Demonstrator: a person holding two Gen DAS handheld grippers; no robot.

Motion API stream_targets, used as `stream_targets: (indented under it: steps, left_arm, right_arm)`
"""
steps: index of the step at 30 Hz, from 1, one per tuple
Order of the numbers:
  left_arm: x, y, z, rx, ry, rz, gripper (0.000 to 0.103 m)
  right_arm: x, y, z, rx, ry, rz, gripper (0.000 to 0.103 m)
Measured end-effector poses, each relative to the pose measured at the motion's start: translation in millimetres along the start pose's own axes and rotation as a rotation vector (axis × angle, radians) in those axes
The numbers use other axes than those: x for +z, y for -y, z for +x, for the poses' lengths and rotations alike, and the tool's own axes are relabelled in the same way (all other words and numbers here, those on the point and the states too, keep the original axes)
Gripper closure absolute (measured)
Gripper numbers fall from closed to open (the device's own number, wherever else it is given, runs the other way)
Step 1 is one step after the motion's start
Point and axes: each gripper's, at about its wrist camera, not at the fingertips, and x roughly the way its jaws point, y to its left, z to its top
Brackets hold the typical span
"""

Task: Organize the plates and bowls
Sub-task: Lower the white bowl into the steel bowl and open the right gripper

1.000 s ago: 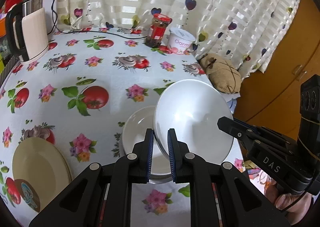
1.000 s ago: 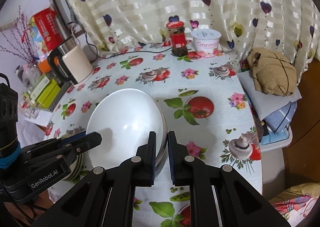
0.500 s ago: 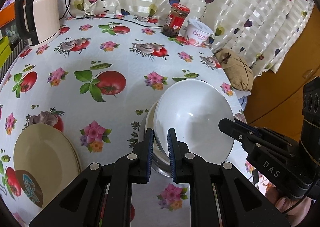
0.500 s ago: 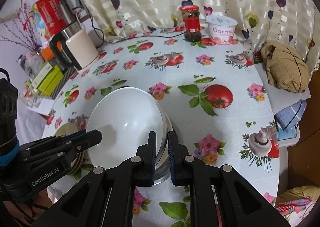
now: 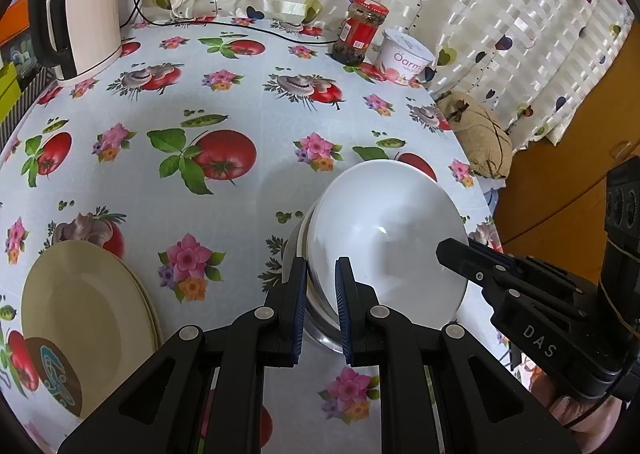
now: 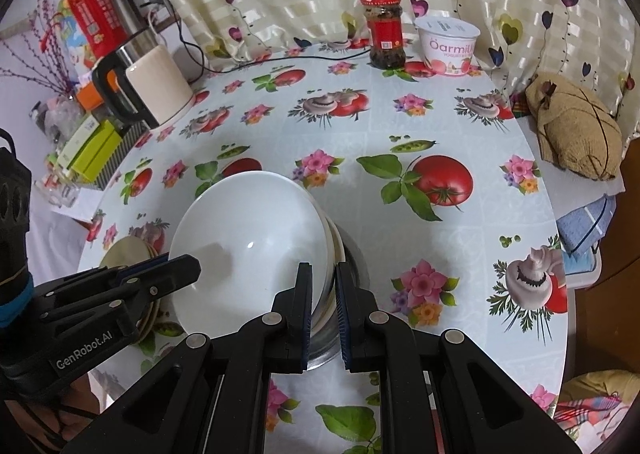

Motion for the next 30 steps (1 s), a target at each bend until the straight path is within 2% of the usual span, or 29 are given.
stream_targets:
  steps: [13,30]
  left_arm:
    - [0.0,-4.7,4.8,-0.02,-0.008,-0.017,0.088]
    - [0.5,-2.0,6.5,-0.007,0.02,0.029,0.088]
  right_arm:
    - [1.2,2.5,7.0,0.003,-0.013,0.011,0.088]
    - [2.4,3.3,6.8,0.0,-0.009,0.004,0.088]
